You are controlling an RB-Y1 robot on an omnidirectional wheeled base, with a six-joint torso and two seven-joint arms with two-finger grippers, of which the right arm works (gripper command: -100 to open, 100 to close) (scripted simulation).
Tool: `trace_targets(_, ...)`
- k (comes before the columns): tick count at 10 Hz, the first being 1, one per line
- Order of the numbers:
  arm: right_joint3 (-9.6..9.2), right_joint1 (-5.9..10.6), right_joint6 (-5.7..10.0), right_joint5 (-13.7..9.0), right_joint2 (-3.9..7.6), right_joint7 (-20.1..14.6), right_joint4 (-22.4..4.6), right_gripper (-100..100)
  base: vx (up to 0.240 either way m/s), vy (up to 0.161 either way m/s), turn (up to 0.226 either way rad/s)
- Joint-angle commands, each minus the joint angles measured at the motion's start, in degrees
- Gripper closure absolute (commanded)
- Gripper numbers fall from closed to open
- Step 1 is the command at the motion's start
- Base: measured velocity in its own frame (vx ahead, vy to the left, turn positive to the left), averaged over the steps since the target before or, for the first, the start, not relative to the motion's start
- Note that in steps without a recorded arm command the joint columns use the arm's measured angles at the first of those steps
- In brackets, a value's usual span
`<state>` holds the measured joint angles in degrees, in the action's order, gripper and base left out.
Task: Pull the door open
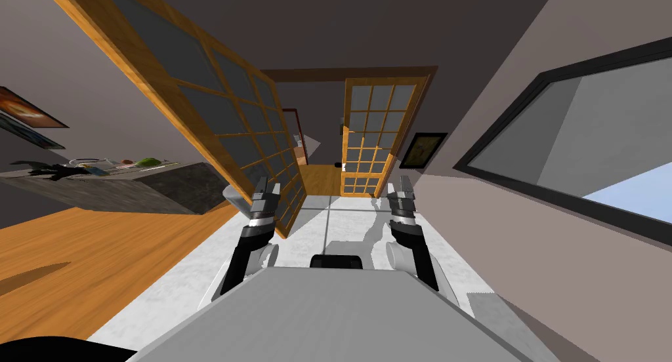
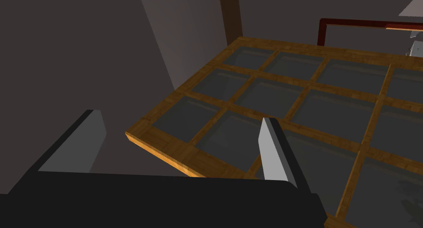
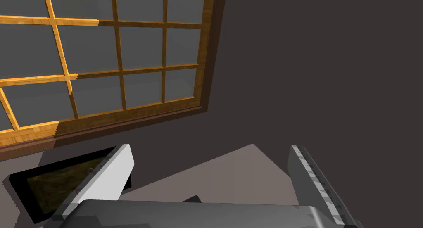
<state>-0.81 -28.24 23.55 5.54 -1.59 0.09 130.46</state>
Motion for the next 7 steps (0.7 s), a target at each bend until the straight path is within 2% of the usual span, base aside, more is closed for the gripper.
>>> trace_targets(1,0.11,0.63,0.43,-0.3,0.54,-1.5,-1.7,-100,-0.012,0.016,0.059)
trace_targets(7,0.54,2.99,2.02,-1.2,2.13,-7.2,-7.9,-100,0.123,0.009,0.014)
